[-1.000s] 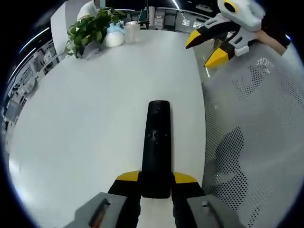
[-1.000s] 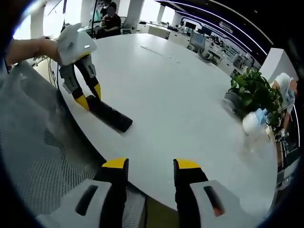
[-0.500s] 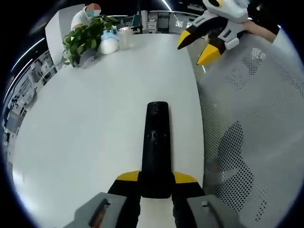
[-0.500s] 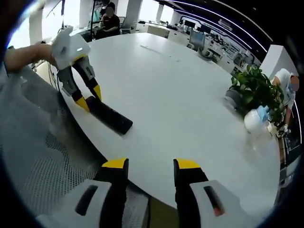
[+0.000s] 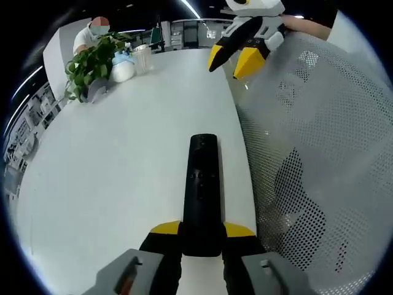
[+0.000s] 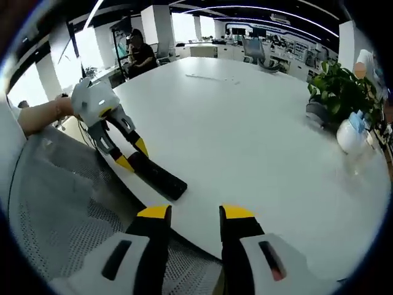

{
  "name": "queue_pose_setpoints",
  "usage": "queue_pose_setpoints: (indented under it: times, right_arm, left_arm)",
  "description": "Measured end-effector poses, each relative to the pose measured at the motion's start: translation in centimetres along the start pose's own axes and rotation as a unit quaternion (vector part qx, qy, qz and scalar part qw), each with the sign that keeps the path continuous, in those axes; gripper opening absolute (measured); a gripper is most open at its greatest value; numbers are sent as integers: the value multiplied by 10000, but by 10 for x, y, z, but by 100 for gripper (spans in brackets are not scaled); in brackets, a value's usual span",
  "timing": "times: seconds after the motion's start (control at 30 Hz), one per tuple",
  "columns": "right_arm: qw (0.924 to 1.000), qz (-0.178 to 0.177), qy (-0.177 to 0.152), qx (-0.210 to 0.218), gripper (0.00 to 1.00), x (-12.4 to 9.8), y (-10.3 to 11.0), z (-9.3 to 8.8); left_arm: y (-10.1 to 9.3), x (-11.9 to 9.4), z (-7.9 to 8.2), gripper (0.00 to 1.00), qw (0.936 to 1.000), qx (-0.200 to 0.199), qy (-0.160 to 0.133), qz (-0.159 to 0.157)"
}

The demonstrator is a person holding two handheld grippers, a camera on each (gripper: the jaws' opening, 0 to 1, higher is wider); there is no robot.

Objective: Press the specified remote control buttons in sequence, fully releasing each button before pressing the next.

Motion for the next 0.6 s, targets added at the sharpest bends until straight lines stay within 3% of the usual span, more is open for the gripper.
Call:
queue_pose_setpoints:
  times: [0.6]
  right_arm:
    - [9935,437,723,-758,19,13,8,9]
  left_arm:
    - [0,-1,1,24,10000,8,55,-66]
Point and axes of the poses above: the point that each gripper's makers call its tool centre point, and the gripper's own axes: x roughly forward along the fingers, y roughly to its left, z roughly out of its top, the point moved 9 cm from there along -x, roughly backward along the fingers, and after that the axes turned 7 degrees about -y, right-handed, at the moved point
